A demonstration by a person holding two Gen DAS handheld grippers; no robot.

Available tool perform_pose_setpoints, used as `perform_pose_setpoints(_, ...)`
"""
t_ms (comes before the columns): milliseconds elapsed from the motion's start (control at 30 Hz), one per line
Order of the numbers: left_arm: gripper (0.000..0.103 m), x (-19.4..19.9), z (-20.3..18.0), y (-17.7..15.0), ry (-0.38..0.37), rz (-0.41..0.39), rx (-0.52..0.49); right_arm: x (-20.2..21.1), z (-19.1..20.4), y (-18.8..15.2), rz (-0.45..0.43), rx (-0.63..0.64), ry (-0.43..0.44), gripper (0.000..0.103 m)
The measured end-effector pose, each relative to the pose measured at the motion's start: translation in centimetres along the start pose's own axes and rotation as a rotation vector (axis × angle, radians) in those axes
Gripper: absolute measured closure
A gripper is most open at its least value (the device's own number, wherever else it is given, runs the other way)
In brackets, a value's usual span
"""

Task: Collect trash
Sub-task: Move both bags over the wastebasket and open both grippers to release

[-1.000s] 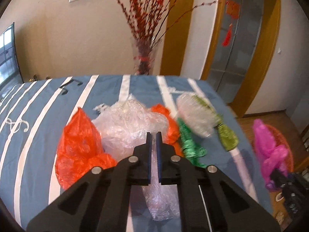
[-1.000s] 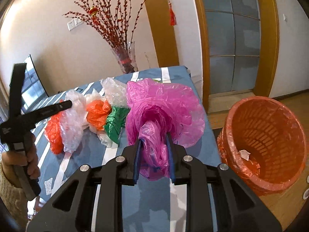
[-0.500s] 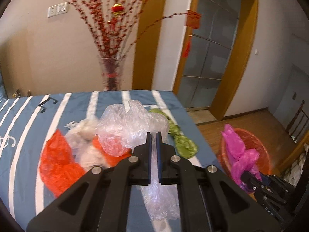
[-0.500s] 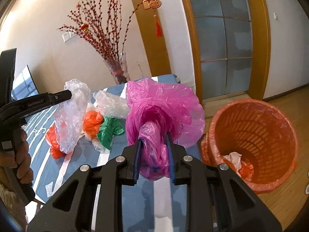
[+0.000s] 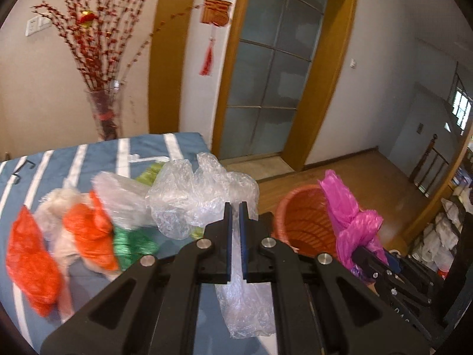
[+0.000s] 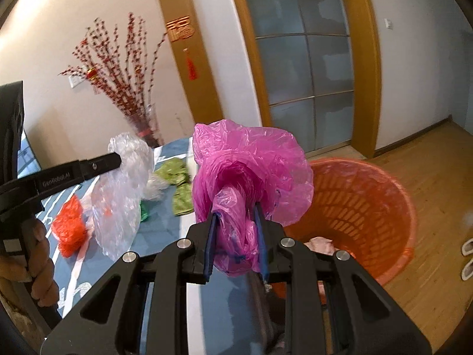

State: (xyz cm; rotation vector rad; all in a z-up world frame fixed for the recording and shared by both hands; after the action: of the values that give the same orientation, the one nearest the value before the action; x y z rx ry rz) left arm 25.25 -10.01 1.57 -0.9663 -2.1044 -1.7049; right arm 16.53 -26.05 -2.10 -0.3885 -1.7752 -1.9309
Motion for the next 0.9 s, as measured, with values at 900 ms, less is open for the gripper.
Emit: perform_pose_setpoints(900, 0.097, -7.7, -11.3, -3.3, -0.174, 0.110, -0.079, 0.8, -10.2, -1.1, -0.007, -0.145, -0.135, 0.079)
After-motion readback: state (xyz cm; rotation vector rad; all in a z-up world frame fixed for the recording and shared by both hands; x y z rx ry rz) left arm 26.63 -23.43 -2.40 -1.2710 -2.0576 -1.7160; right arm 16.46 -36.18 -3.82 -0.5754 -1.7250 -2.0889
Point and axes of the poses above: each gripper's, at about its wrist camera, not at the fingertips, and x roughly against the way its jaws point, z to its left, y to its top, the point moved 7 cm from there along -x, roughly the way its jaws point, and after that the axes turned 8 degrees about x, right-handed, at the moved point
